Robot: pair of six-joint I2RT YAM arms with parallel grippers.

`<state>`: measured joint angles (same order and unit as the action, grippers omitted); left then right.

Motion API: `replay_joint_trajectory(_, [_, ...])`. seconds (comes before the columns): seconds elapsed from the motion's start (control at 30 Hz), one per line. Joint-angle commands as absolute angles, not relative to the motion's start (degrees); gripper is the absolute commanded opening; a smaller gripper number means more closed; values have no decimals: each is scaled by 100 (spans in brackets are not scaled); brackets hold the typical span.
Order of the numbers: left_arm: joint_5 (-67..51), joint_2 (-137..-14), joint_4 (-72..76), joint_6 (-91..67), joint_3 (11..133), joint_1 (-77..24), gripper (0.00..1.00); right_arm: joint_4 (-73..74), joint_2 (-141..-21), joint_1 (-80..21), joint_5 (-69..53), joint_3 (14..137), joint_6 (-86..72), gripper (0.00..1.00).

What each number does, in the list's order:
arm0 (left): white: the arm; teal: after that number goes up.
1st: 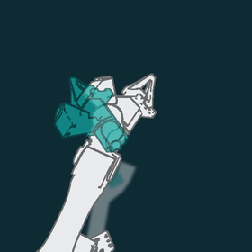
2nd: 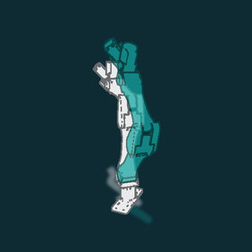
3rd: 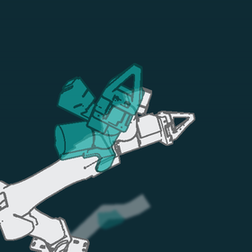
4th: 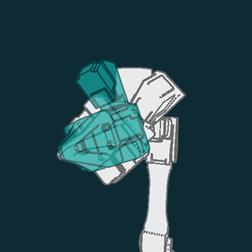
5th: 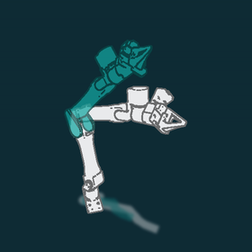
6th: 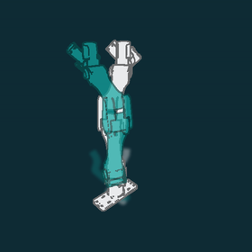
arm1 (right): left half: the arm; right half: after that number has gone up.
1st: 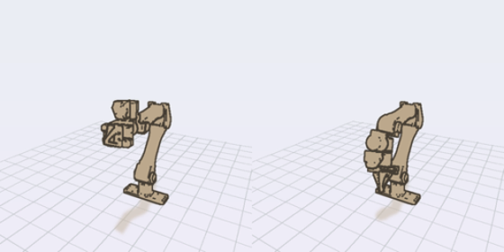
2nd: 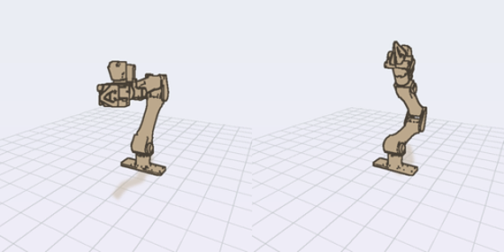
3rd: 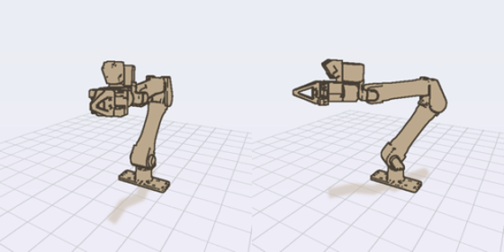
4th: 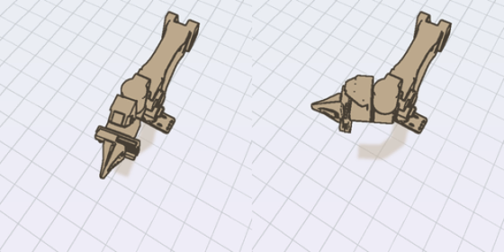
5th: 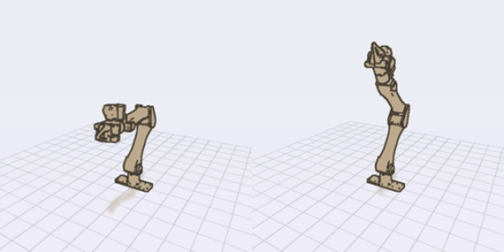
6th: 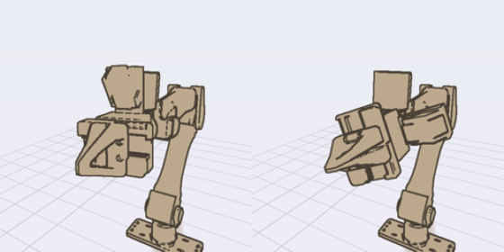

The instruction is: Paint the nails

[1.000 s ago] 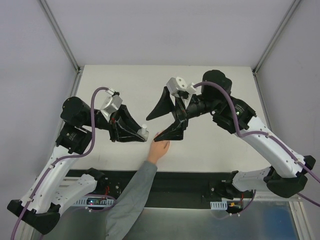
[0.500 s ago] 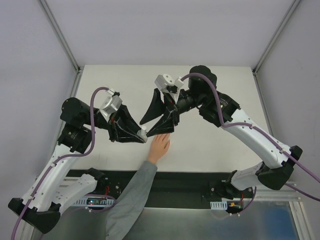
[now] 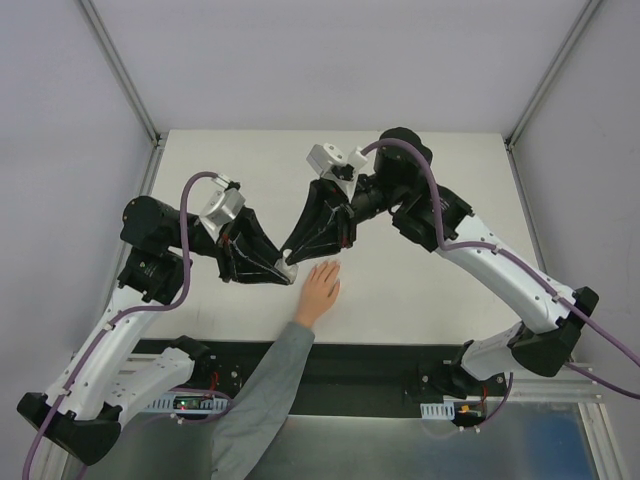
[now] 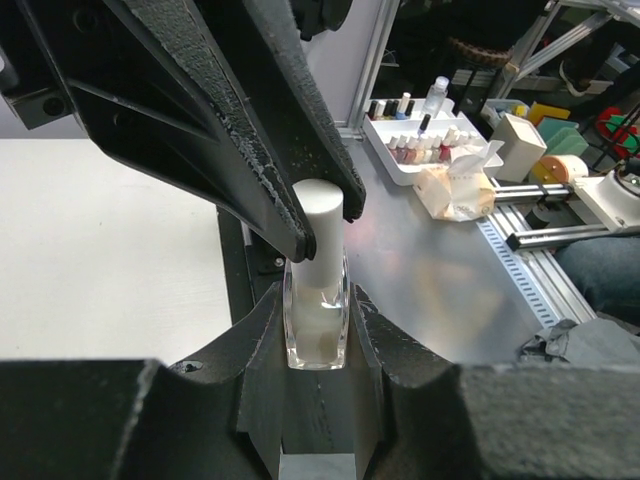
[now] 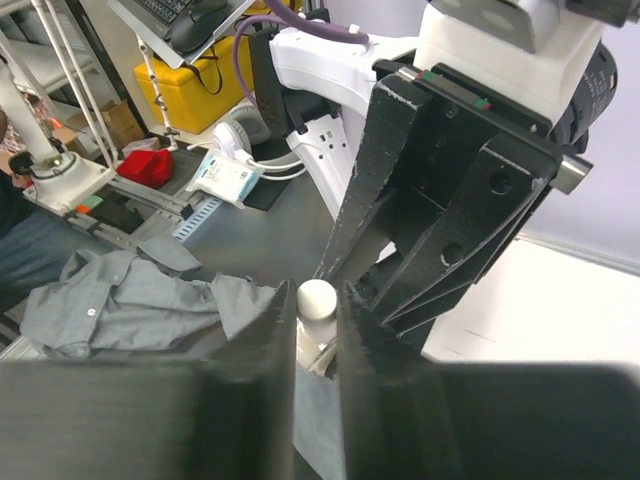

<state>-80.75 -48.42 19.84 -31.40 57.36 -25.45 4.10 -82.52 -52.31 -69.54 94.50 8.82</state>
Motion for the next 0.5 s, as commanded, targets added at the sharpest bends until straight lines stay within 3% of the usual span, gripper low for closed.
replay_joint_trajectory(0.0, [-8043,-4808,2077,-2982,5879,-2531,0,35,-8236,-5212,-7164,9536,738,2])
replay_joint_trajectory(0.13, [-7158,-4781,864,-1961,6135,-2453,0,542,-7955,-5221,-6699,9185,1150,0])
replay_joint_trajectory(0.33, [-5251,-4623,255,-1038,6152,-2259,0,747,-7489,-5352,-4697,8447,943,1])
replay_joint_trajectory(0.43, [-3573,-4579,193,-625,6082,-2285,0,1270,-7392,-5911,-2355,8472,651,1])
replay_joint_trajectory(0.47, [-3012,-4588,193,-554,6073,-2285,0,1605,-7426,-6193,55,8594,520,1])
